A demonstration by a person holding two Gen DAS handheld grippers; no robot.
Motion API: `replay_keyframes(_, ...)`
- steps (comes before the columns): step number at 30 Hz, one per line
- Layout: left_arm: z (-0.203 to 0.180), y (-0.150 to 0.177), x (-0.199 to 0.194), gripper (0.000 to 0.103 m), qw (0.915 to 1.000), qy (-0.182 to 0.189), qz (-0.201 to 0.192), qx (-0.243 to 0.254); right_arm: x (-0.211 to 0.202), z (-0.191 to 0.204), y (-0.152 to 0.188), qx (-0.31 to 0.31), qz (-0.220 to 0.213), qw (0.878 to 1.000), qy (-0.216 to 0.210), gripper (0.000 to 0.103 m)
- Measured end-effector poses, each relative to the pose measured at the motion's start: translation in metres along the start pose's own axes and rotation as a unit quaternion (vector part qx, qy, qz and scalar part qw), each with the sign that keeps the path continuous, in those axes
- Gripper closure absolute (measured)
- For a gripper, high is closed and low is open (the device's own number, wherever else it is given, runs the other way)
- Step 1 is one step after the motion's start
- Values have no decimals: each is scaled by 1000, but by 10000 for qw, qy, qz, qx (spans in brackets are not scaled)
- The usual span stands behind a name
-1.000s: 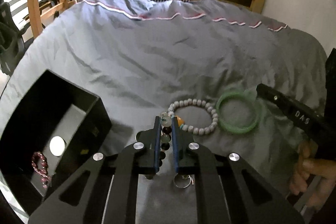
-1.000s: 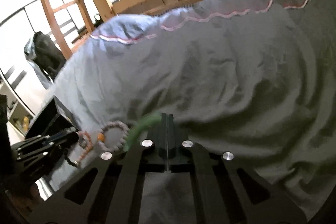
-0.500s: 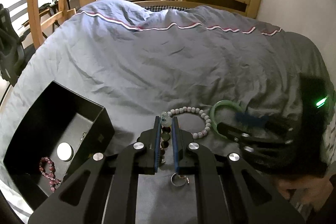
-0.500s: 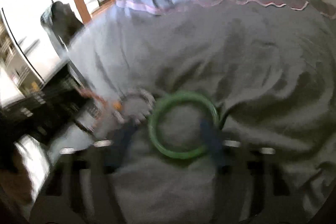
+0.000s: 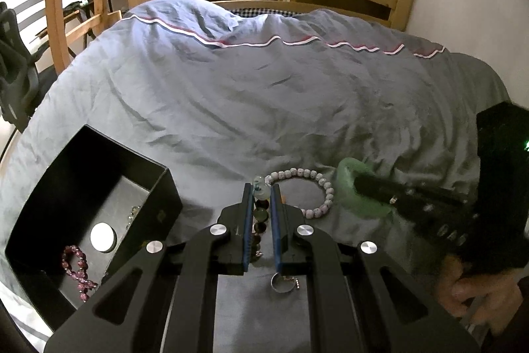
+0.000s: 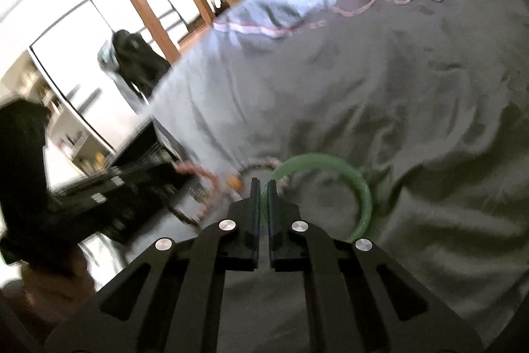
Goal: Organize jewelry
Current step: 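Carry the bead bracelet with the left tool while the right tool carries the jade bangle to the box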
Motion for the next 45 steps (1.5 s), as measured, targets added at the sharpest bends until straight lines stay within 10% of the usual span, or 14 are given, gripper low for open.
replay_keyframes(12,3,-5,-17,93,9999,36,-120,-8,2,12,-8,-490,260,9981,253,99)
replay_keyframes(14,3,-5,-18,93,9999,12,-105,6,8,16,-4,-677,488,9962,230,76)
replay_keyframes(16,3,-6,-19,93,9999,-15,-110,-2,15,22,2,-980,570,9920,563,24)
replay_keyframes(20,2,-6,-21,93,9999,8,-115,-24,44,14,27,-1008,1365,9822,804,66)
replay_keyframes(23,2,-5,-20,93,9999,-1,-99,-13,36,9,18,-768,1095,9890,640,92)
replay_keyframes(30,4,-8,-27,93,9998,54,-160,-70,-1,4,-12,-108,-8,9998,190,94)
replay_keyframes(45,25,-18,-64,93,9991,-49,-388,-153,-14,47,-25,-601,-59,9980,176,94)
Point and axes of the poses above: each gripper's, at about its wrist camera, not at the fingertips, and x roughly the way its jaws point, z to its left, y to its underside, the point moved 4 cm from there along x, roughly the way its jaws point, and after that the axes turned 15 degrees about -x, right-handed, at the moved point
